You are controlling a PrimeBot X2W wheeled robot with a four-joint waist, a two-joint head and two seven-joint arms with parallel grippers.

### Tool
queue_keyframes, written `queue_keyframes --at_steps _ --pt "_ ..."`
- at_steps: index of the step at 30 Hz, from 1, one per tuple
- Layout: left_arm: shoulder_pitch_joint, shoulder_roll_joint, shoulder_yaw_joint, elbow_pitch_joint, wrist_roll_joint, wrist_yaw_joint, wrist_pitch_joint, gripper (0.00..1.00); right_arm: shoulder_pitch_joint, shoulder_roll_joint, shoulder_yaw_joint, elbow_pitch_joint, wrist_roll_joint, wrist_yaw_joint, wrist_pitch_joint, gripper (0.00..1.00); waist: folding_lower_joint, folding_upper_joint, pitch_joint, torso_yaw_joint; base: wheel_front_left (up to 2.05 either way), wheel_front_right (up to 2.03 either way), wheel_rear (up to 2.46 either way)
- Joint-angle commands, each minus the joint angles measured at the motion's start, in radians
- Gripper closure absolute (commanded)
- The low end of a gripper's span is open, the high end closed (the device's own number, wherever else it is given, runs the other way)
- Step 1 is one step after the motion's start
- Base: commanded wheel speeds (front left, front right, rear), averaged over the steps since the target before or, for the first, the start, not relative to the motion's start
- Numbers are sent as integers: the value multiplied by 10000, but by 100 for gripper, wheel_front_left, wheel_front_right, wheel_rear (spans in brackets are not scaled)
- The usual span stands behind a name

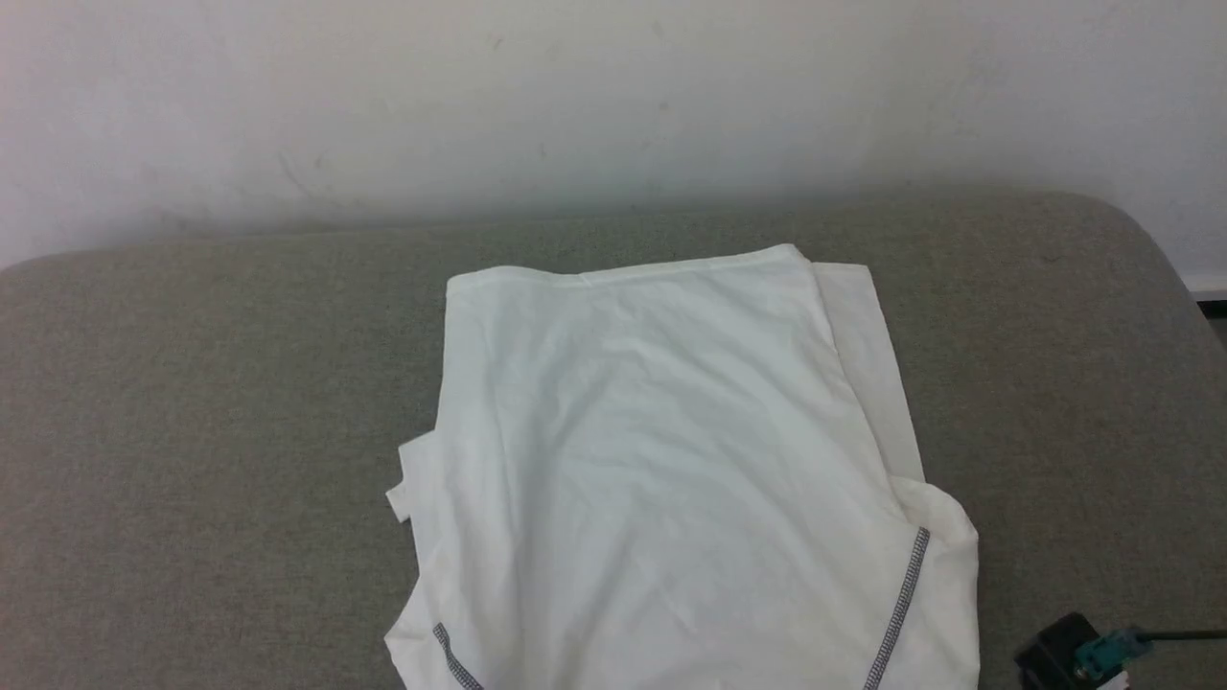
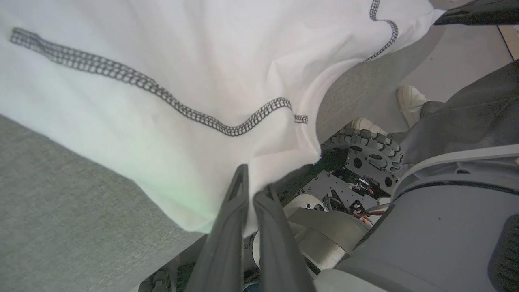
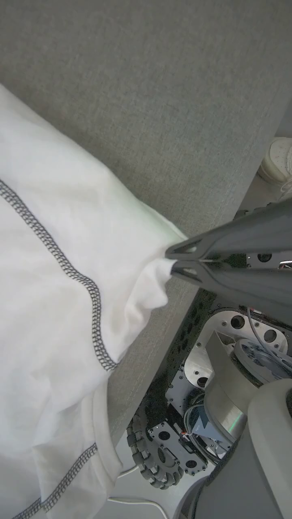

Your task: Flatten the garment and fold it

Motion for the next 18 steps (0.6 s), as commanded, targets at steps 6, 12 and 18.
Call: queue_keyframes --at_steps 6,12,18 --pt "-199 -70 629 -522 43 175 -750 100 -297 145 -340 -603 -103 -7 -614 100 1 0 -65 16 0 0 0" --pt "-703 95 1441 -972 -23 226 -1288 100 -1439 178 -617 -1182 -303 -7 -1248 100 1 0 -108 -110 0 0 0" --pt "-822 291 1215 -966 3 19 -851 100 -1985 -11 -290 -1192 -175 -7 -1005 100 1 0 78 -114 0 0 0"
